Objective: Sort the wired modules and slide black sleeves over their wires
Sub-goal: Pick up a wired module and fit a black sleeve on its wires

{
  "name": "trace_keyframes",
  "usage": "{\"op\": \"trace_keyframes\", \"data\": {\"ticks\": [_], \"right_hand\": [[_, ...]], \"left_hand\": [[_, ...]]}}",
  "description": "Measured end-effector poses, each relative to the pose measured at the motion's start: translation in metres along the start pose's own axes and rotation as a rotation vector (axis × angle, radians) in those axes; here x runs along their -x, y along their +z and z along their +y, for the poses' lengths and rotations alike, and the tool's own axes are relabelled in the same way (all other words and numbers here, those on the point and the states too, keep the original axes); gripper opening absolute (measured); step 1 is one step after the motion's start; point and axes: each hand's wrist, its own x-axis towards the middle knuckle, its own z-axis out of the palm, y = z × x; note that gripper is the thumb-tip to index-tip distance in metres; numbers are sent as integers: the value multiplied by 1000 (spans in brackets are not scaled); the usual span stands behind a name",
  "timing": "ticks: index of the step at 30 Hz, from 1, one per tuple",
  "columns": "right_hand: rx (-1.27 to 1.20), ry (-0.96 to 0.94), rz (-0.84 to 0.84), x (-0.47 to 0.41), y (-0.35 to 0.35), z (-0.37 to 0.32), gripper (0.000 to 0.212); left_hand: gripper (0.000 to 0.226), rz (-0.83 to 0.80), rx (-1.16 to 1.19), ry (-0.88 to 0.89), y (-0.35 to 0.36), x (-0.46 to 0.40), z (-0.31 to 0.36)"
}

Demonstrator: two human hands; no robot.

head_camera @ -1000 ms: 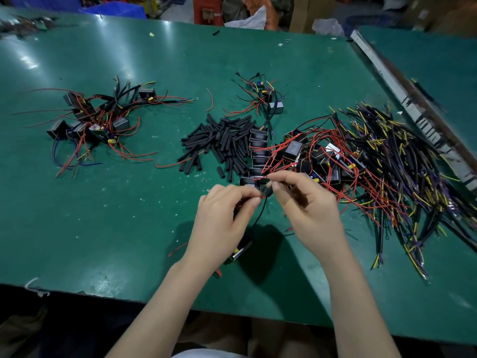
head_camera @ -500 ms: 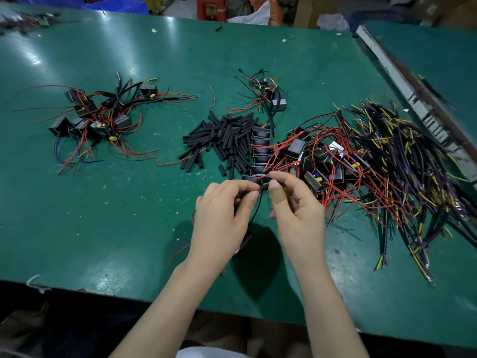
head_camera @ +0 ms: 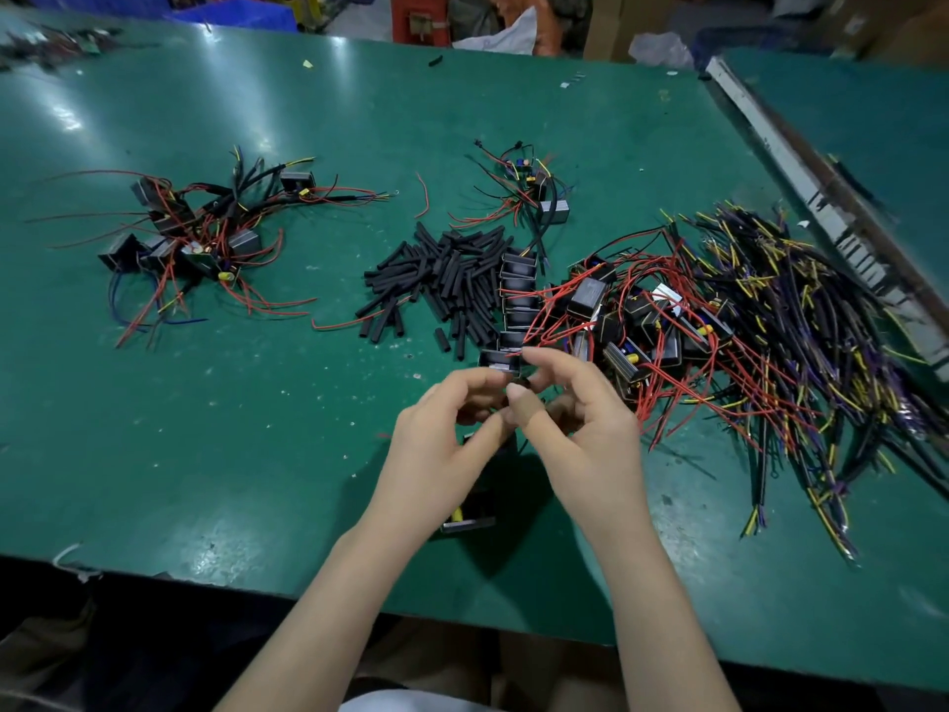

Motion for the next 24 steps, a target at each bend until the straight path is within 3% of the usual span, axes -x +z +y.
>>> {"op": "trace_keyframes", "data": {"ticks": [12, 15, 19, 24], "right_hand": [[34, 171, -21, 8, 12, 12, 31], [32, 180, -14, 7, 13, 11, 32], [13, 174, 15, 5, 11, 7, 34], [-19, 227, 21, 7, 11, 6, 28]], "left_hand": [[48, 56, -24, -65, 6, 10, -20], [40, 64, 3, -114, 7, 11, -22], [9, 74, -127, -95, 8, 11, -25], [4, 102, -100, -49, 7, 12, -31]]}}
